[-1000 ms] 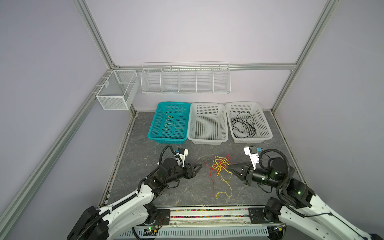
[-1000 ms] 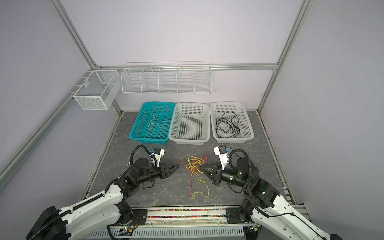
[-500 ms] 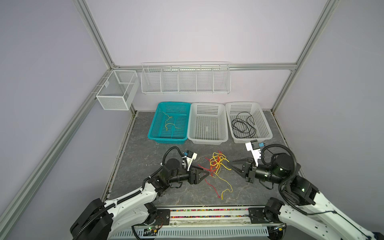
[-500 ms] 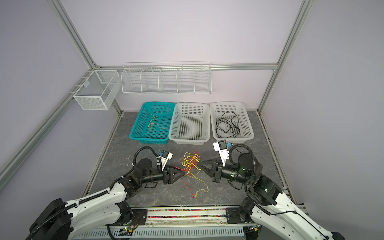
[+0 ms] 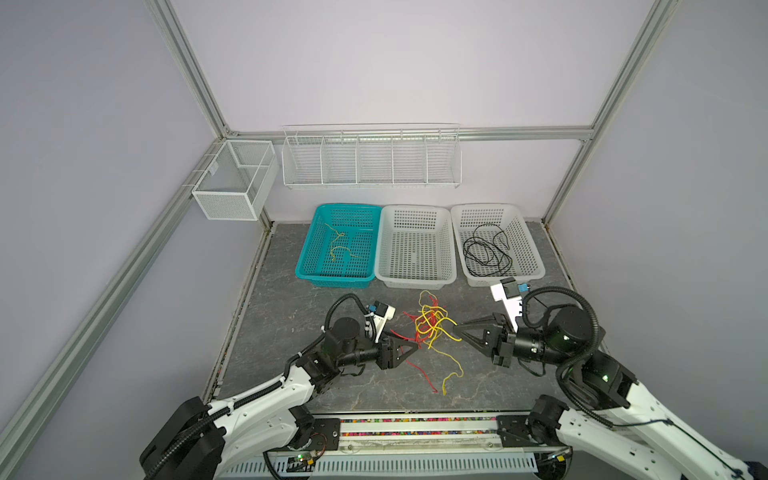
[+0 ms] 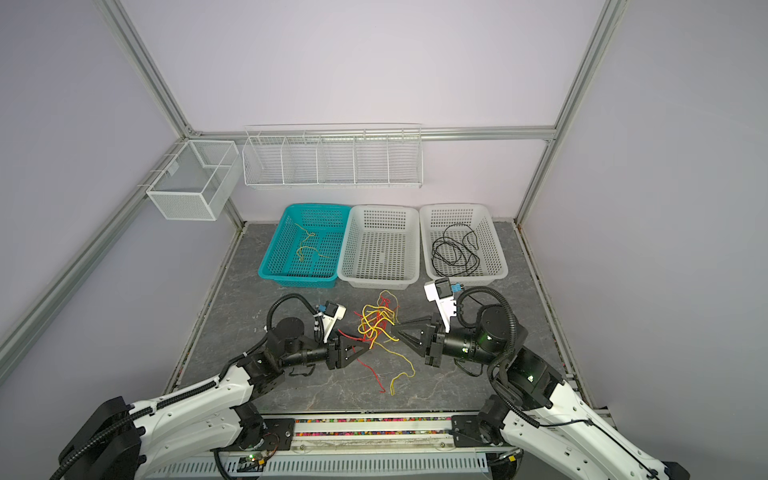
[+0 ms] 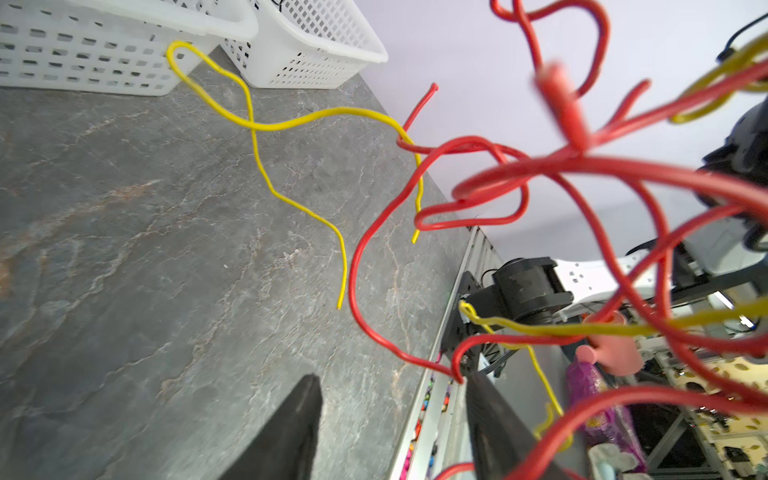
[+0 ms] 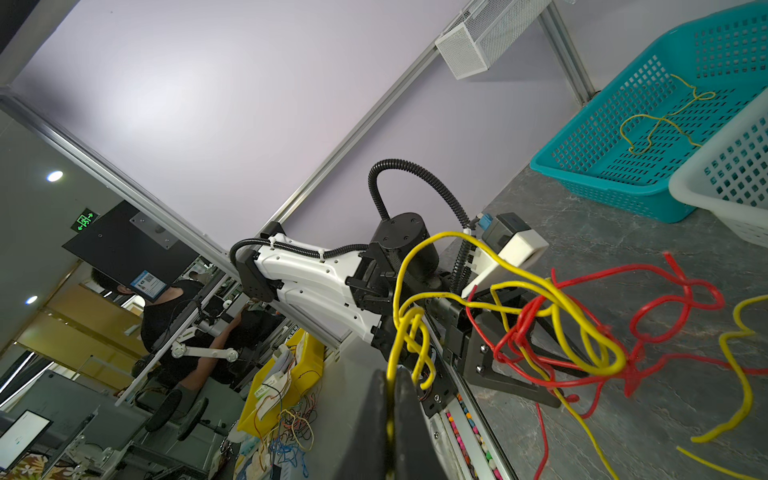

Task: Untangle the cables
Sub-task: 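Lift the tangle with both grippers and pull them apart to separate wires, then pull the red wire away from the tangle with the left gripper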

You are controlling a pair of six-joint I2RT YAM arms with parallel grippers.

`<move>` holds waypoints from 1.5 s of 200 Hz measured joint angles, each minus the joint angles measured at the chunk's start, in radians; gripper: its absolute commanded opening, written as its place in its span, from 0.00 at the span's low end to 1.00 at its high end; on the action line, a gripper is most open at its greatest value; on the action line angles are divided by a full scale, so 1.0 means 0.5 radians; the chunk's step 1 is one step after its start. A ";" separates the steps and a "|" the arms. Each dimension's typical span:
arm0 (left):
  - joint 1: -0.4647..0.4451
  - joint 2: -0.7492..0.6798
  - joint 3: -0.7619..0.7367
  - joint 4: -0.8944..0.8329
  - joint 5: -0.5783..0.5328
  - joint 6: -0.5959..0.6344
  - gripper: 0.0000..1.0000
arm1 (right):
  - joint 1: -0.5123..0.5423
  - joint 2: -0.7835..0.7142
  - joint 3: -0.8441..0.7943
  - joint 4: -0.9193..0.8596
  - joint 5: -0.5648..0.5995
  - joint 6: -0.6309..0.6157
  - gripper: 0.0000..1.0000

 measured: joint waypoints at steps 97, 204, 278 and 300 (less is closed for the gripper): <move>-0.006 -0.133 -0.001 0.085 0.097 -0.157 0.00 | 0.001 -0.095 -0.006 -0.114 0.295 -0.060 0.06; -0.037 -0.994 0.011 -0.632 0.208 -0.436 0.00 | -0.111 -0.192 -0.314 -0.562 1.246 -0.144 0.06; -0.037 -1.384 0.550 -1.630 -0.047 -0.401 0.00 | -0.528 0.090 -0.620 -0.527 1.135 -0.045 0.06; -0.037 -1.334 0.665 -1.746 -0.055 -0.397 0.00 | -0.584 0.191 -0.674 -0.496 1.139 -0.031 0.06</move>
